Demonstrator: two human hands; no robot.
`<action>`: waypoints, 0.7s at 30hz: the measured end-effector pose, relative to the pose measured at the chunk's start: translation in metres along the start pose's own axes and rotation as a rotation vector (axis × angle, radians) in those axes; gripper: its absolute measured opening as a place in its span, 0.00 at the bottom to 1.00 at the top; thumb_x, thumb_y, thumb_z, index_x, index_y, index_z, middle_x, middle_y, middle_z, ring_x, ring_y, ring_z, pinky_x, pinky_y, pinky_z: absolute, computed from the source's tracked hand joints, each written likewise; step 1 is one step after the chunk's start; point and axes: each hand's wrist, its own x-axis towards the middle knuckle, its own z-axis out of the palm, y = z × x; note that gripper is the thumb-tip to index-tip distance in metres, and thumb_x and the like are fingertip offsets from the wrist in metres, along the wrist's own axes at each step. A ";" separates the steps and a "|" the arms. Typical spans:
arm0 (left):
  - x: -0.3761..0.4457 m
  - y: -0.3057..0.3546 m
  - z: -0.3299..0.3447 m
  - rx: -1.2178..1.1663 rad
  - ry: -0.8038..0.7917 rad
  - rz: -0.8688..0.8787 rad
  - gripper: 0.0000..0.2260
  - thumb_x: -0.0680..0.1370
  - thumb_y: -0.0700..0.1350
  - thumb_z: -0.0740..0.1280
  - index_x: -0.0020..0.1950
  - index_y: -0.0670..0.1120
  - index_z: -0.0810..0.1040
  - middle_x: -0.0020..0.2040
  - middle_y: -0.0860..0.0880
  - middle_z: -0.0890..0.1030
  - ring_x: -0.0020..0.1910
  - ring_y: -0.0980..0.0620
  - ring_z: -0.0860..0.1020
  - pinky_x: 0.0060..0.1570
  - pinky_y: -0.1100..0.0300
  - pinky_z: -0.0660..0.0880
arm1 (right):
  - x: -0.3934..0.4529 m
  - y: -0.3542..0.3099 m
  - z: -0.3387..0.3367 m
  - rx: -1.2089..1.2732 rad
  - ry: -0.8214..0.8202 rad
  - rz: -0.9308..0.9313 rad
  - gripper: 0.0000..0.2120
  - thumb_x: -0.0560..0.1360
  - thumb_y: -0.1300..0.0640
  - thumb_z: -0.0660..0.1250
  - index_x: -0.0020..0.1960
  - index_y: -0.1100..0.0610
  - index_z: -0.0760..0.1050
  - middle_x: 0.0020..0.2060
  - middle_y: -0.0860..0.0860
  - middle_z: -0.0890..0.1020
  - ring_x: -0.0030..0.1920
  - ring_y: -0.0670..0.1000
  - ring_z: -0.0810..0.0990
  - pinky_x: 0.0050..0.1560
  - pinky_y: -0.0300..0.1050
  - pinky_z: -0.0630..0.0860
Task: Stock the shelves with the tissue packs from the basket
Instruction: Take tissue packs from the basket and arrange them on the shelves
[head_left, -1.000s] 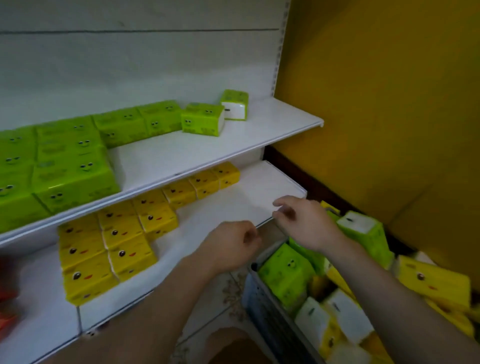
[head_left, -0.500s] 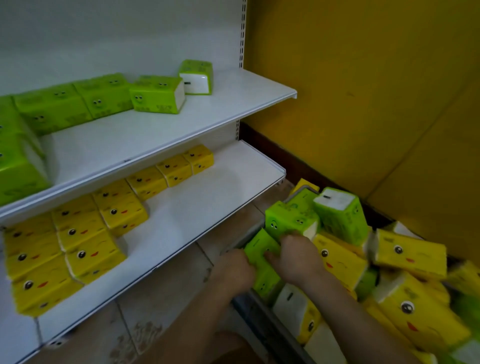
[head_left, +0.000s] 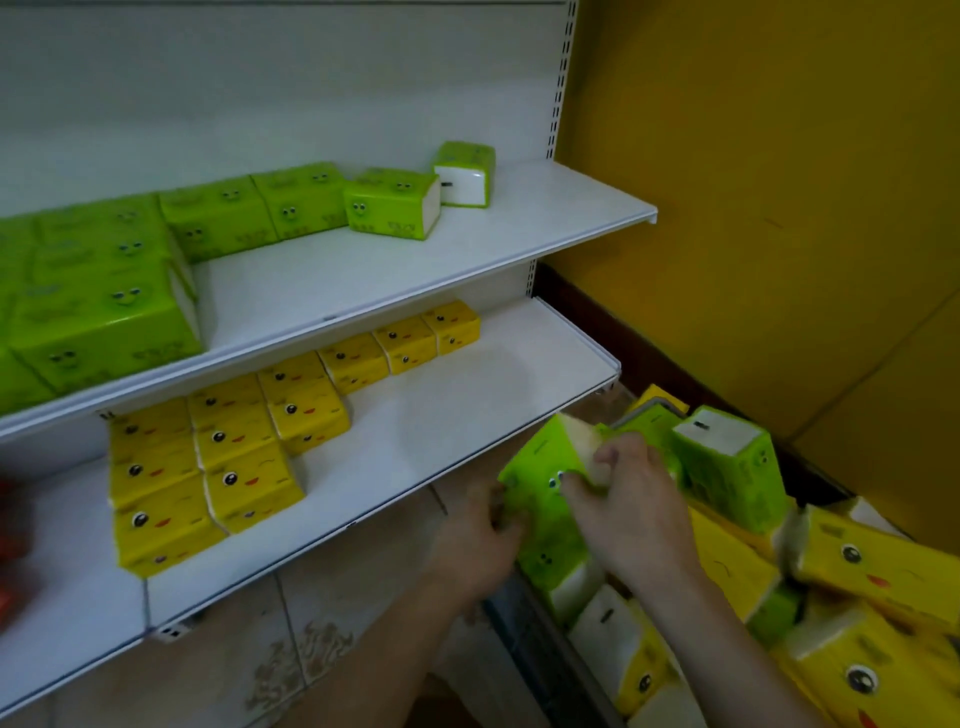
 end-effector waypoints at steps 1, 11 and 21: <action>-0.003 0.005 -0.008 -0.141 0.040 -0.034 0.17 0.79 0.57 0.65 0.64 0.51 0.71 0.56 0.49 0.82 0.52 0.50 0.80 0.50 0.58 0.76 | 0.007 -0.004 -0.007 0.119 0.038 0.007 0.16 0.71 0.48 0.72 0.51 0.53 0.69 0.47 0.51 0.75 0.47 0.55 0.76 0.44 0.47 0.70; -0.013 0.053 -0.120 -0.613 0.397 -0.026 0.18 0.78 0.51 0.69 0.64 0.46 0.71 0.51 0.45 0.80 0.45 0.49 0.82 0.47 0.46 0.83 | 0.035 -0.078 -0.004 0.426 -0.224 -0.413 0.32 0.76 0.54 0.69 0.74 0.38 0.58 0.71 0.39 0.60 0.67 0.35 0.66 0.59 0.39 0.72; 0.007 0.061 -0.256 0.142 0.541 0.013 0.25 0.78 0.67 0.56 0.63 0.50 0.73 0.53 0.42 0.83 0.51 0.40 0.82 0.53 0.49 0.78 | 0.102 -0.200 0.056 0.247 -0.026 -0.757 0.31 0.68 0.49 0.78 0.69 0.47 0.74 0.76 0.54 0.61 0.73 0.54 0.66 0.68 0.47 0.70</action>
